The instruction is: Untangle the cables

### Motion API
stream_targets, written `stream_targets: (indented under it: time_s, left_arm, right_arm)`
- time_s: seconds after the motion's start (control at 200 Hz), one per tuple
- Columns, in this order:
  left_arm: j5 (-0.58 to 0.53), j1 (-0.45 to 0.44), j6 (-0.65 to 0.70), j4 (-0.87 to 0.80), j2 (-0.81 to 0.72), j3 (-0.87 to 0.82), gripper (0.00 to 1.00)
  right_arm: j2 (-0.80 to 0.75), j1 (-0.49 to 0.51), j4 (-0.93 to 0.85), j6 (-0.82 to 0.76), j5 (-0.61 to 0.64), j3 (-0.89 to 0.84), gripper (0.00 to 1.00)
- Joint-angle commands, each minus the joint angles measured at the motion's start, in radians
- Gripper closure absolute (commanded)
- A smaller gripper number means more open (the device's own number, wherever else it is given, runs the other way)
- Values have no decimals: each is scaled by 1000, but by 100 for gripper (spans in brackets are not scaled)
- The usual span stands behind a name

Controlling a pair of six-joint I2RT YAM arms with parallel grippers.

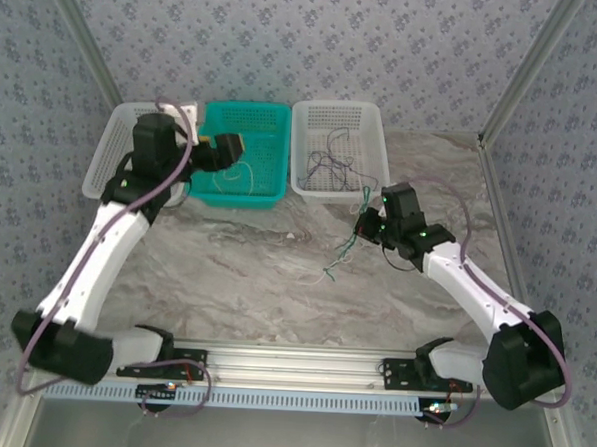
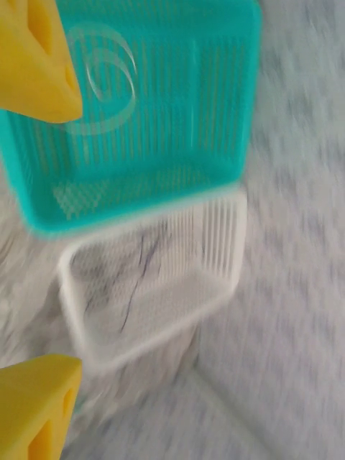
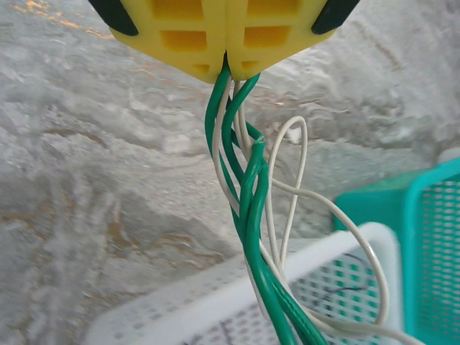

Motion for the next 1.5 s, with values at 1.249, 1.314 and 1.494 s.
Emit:
stream_targets:
  time_s: [1.249, 1.314, 1.494]
  left_arm:
    - [-29, -502, 221, 165, -347, -284, 100]
    - [-115, -500, 215, 132, -370, -255, 100]
    - [-250, -481, 234, 89, -327, -73, 100]
  right_arm:
    - [94, -179, -69, -14, 369, -79, 100]
    - [112, -187, -71, -4, 371, -81, 100]
    - [110, -187, -49, 2, 315, -88, 100]
